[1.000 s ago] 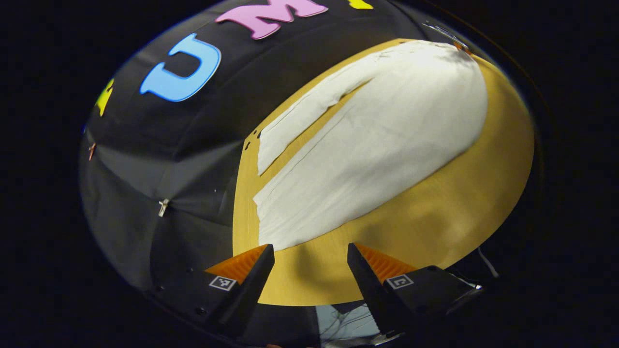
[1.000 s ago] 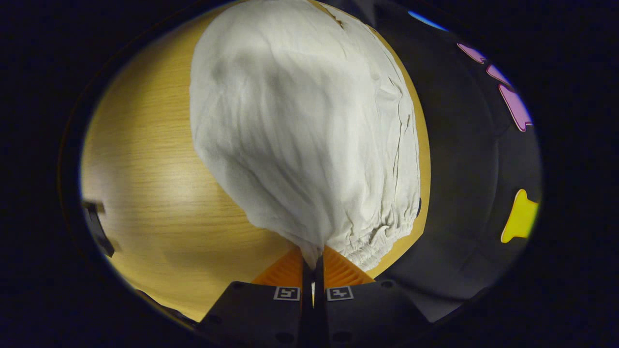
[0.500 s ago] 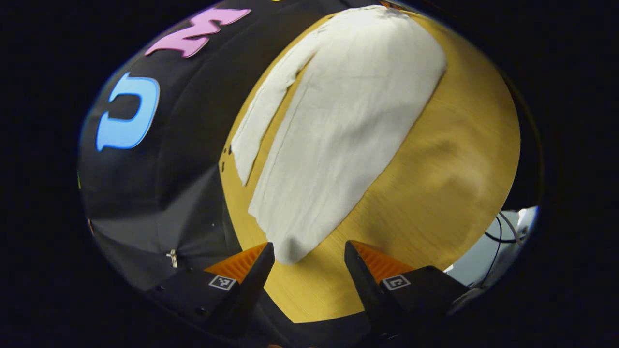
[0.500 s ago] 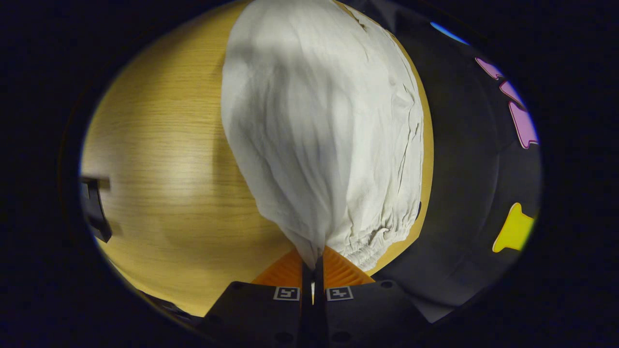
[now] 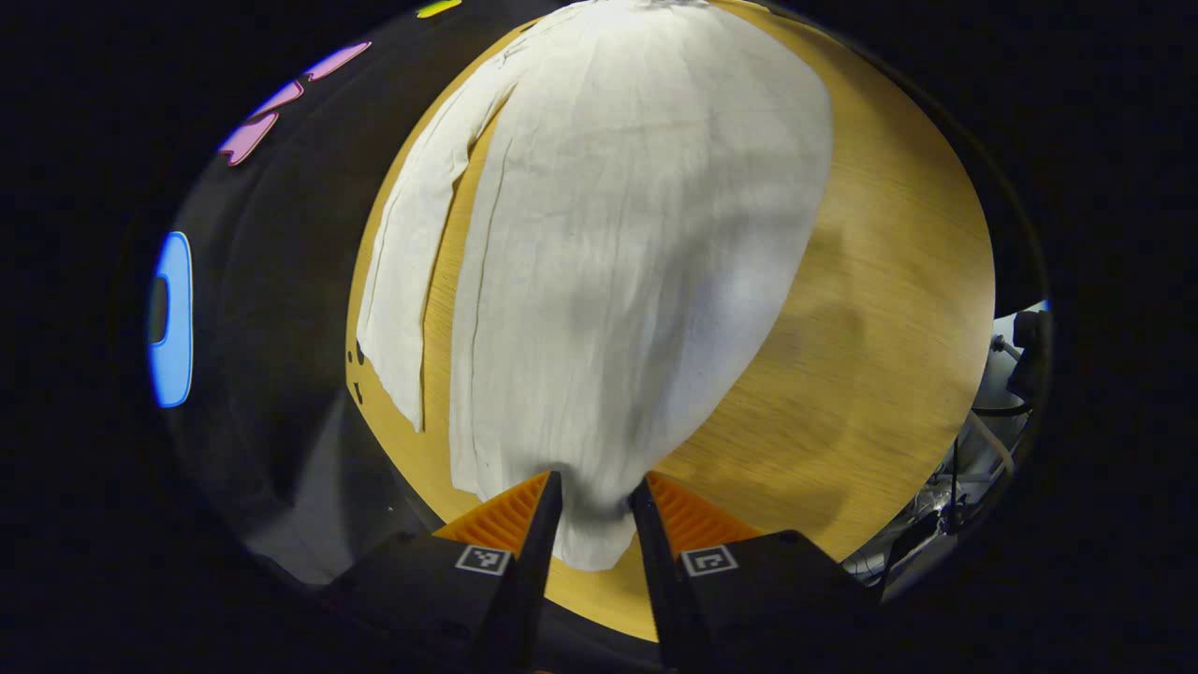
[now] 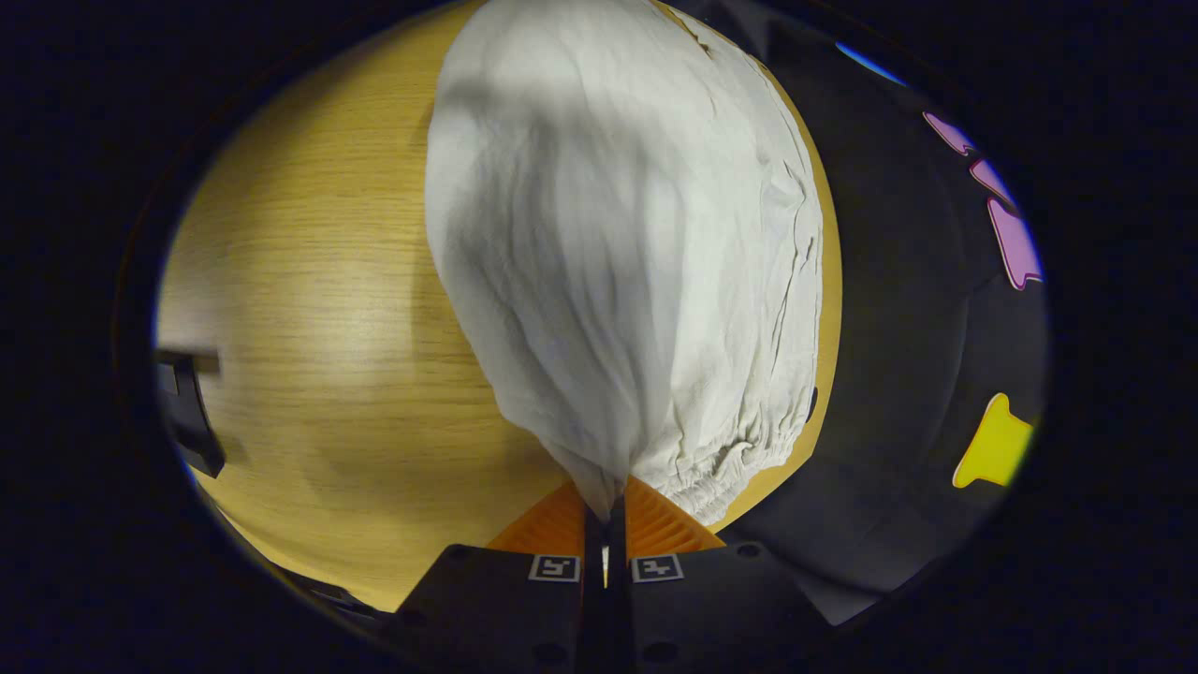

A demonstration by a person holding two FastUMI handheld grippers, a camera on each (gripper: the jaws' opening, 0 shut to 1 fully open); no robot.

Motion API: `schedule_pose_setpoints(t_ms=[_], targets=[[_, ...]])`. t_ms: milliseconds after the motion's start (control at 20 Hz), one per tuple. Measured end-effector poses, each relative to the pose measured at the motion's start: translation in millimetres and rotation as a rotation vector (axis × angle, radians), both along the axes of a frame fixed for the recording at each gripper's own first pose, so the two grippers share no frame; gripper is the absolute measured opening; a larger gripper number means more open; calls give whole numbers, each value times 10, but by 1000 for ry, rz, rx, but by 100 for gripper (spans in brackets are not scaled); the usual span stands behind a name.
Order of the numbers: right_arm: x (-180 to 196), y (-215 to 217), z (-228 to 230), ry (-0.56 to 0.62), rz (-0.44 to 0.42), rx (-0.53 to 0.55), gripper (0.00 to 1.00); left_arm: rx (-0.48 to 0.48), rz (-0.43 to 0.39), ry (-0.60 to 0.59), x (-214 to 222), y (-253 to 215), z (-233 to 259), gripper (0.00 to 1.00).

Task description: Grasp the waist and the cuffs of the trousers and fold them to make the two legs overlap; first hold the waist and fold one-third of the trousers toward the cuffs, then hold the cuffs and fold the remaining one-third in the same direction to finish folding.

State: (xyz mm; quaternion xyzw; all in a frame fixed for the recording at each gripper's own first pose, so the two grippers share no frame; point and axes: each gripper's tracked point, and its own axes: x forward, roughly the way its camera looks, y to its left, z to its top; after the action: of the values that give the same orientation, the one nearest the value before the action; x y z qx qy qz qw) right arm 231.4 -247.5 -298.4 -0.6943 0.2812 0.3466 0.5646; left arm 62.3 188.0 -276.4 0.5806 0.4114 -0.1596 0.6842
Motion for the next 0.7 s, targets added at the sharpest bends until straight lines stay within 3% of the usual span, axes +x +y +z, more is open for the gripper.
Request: schedule_pose_setpoints(t_ms=[250,450,700], targets=[[14,11,14,0,-28,35,5,20,27,-39,71,39,-28,15],[47,22,93,-19,-64,77,5,-33,92,-86,114,37,-41,6],[157,44,370,-75,-151,185,5,-105,175,-164,143,-7,49,6]])
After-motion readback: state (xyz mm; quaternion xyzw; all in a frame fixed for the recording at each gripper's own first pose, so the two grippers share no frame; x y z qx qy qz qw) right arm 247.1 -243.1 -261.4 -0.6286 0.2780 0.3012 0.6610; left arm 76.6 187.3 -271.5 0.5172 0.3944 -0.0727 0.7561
